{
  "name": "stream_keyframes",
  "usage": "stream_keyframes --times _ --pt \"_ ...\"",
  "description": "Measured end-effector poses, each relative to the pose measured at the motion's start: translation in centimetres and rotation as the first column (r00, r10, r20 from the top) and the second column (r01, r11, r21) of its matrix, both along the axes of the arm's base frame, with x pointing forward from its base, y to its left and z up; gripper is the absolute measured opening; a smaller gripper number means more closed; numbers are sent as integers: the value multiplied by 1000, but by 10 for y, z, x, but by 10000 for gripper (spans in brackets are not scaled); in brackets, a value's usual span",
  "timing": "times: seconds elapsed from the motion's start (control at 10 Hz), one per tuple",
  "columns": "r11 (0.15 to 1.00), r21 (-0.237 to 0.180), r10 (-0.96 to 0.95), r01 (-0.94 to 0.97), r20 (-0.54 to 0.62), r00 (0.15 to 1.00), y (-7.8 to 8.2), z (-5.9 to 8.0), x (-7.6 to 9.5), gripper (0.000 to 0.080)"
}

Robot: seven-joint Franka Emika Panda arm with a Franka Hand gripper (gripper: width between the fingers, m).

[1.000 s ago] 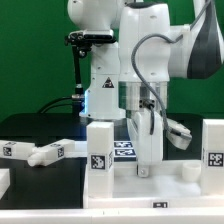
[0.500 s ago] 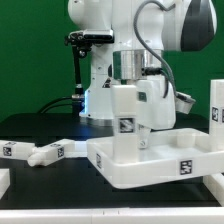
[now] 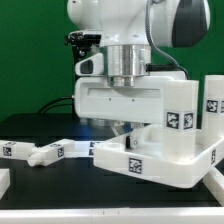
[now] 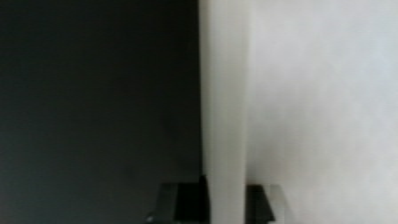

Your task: Assemble desk

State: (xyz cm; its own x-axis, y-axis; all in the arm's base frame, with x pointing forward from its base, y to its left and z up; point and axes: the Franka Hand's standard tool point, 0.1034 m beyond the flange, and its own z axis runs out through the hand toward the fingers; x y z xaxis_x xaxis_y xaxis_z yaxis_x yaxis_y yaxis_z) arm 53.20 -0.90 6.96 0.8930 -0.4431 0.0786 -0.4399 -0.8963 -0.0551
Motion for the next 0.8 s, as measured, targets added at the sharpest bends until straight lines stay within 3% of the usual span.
stream_keyframes --times 0.4,0.6,0.8 --pt "944 -42 325 -326 -25 945 -6 -4 0 43" --pt "822 -65 563 -565 -49 825 -15 3 44 44" --pt "619 -82 775 -781 -96 625 2 -2 66 44"
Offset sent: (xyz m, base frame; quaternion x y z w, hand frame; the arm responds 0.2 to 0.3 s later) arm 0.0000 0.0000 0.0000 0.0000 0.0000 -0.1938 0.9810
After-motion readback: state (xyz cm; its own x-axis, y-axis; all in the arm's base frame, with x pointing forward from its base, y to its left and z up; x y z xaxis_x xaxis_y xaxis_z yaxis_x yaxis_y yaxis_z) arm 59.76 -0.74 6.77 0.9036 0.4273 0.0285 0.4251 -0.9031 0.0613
